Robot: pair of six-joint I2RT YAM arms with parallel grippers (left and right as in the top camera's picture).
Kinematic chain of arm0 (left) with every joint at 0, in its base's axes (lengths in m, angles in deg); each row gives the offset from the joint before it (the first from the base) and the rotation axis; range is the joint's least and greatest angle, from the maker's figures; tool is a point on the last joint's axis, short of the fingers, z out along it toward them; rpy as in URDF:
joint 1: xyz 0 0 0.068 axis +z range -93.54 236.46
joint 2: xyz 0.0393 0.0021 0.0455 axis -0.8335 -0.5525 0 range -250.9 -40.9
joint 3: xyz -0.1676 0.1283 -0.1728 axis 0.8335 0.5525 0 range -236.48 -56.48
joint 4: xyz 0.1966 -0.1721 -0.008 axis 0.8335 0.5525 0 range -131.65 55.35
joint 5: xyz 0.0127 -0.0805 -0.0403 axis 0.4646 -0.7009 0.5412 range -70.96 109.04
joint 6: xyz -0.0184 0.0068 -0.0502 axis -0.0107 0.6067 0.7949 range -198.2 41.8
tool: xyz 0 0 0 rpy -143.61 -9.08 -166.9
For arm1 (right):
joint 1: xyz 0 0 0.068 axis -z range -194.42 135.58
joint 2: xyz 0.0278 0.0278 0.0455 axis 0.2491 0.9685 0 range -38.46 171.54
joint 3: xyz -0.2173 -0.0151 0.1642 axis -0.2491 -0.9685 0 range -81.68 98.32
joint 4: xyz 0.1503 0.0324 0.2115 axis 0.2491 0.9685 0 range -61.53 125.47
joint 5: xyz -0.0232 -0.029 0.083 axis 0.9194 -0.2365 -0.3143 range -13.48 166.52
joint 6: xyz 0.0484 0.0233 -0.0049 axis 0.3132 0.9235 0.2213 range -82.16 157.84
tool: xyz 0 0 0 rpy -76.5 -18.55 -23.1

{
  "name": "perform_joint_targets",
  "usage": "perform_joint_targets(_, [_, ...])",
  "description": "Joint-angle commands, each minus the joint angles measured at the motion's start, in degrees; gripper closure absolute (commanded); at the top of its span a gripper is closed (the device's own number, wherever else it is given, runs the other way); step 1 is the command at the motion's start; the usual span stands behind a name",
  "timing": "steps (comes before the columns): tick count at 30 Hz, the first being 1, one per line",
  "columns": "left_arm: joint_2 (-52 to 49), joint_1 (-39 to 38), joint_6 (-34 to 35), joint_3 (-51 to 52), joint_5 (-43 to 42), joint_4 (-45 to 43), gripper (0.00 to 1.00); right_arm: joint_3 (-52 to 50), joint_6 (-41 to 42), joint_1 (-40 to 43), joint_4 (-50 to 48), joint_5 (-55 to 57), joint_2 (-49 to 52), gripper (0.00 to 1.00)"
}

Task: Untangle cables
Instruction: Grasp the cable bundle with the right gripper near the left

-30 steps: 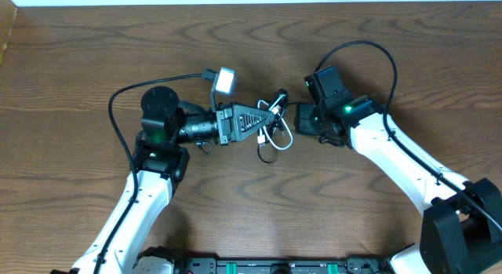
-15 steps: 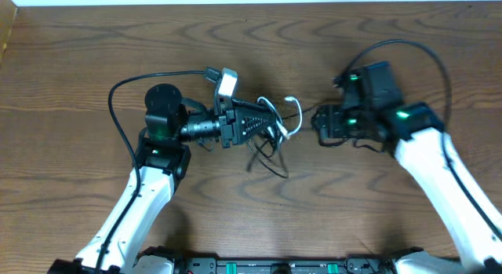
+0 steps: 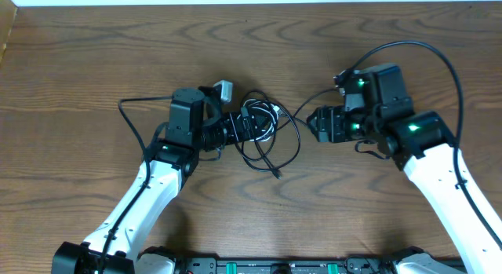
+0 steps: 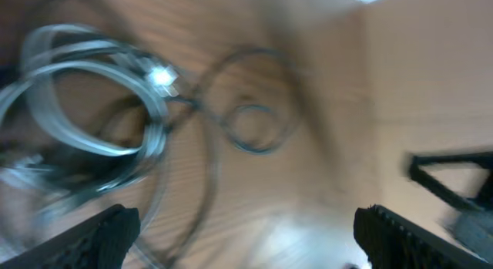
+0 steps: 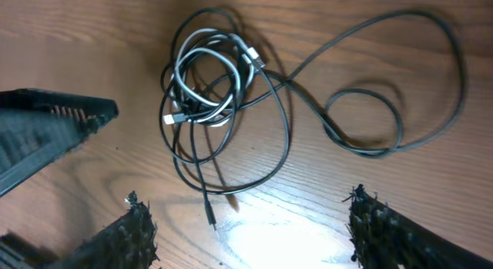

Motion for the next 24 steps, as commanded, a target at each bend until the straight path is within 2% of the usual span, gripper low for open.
perform_joint_targets(1, [-0.13,1.42,0.74,-0.52,13.64,4.46,0.05,0.02,0.68,-3.45,-2.16,-0.70,4.11,0.27])
perform_joint_targets(5, [-0.13,4.94,3.61,-0.52,16.33,7.48,0.05,0.02,2.67,-6.36,-8.48,-0.63,11.28,0.31])
perform_joint_targets(7, [-0.11,7.15,3.56,-0.52,16.31,9.27,0.05,0.02,6.32,-6.71,-12.11,-0.04,17.03,0.39])
perform_joint_targets(13, [-0.11,8.33,3.32,-0.52,16.33,12.09,0.05,0.02,9.49,-7.93,-24.46,-5.42,30.95,0.43])
perform_joint_targets(17, [-0.11,8.33,3.34,-0.52,16.35,12.52,0.05,0.02,9.94,-9.77,-29.03,-4.98,33.05,0.43])
perform_joint_targets(20, [-0.11,8.33,3.34,-0.52,16.33,13.07,0.05,0.02,10.84,-11.34,-31.21,-0.15,34.77,0.45])
perform_joint_targets(22, [-0.11,8.33,3.34,-0.52,16.33,13.86,0.05,0.02,13.57,-12.39,-31.08,6.05,36.70,0.52])
perform_joint_targets(24, [-0.11,8.33,3.34,-0.52,16.33,14.45,0.05,0.02,15.41,-12.72,-31.23,8.90,38.03,0.54])
